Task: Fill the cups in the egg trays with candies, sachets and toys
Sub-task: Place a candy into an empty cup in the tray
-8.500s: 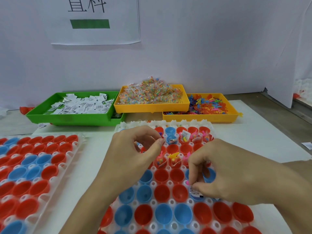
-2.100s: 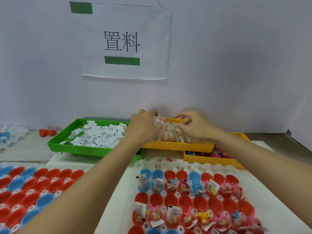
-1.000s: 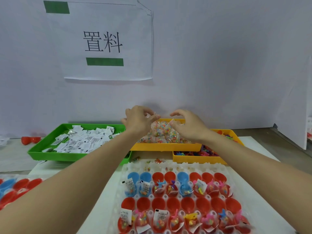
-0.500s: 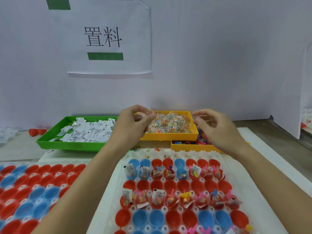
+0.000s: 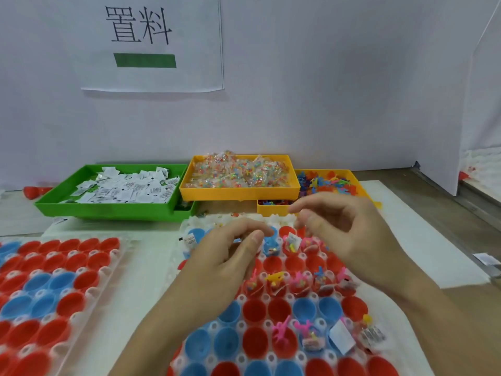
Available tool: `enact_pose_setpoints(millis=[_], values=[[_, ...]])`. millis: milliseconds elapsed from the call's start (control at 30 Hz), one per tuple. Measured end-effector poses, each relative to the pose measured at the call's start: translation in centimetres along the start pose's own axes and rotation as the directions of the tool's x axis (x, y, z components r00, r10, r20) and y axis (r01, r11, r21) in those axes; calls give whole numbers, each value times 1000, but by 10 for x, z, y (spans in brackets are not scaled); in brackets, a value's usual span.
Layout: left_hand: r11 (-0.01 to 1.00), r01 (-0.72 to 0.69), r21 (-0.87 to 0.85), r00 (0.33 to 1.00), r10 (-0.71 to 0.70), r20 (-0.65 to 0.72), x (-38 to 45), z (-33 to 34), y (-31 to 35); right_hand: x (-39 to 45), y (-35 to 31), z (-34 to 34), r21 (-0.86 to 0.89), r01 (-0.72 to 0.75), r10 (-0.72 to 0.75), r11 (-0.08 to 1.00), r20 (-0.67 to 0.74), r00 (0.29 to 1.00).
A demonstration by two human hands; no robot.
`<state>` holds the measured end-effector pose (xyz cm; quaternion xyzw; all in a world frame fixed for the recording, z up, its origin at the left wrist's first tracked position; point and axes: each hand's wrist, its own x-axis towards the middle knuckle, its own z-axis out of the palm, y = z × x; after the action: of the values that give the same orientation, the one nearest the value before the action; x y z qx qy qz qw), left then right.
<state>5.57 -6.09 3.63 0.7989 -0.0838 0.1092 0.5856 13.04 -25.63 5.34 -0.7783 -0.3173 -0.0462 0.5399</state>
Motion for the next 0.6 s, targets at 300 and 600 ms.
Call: enact_pose_setpoints(millis=[300, 600], values=[[986, -56, -157, 994, 41, -97, -10, 9, -4, -15, -5, 28, 122, -50, 33, 991, 135, 990], [986, -16, -168, 994, -2, -109, -17, 6, -5, -15, -7, 23, 120, -58, 51, 991, 62, 997]])
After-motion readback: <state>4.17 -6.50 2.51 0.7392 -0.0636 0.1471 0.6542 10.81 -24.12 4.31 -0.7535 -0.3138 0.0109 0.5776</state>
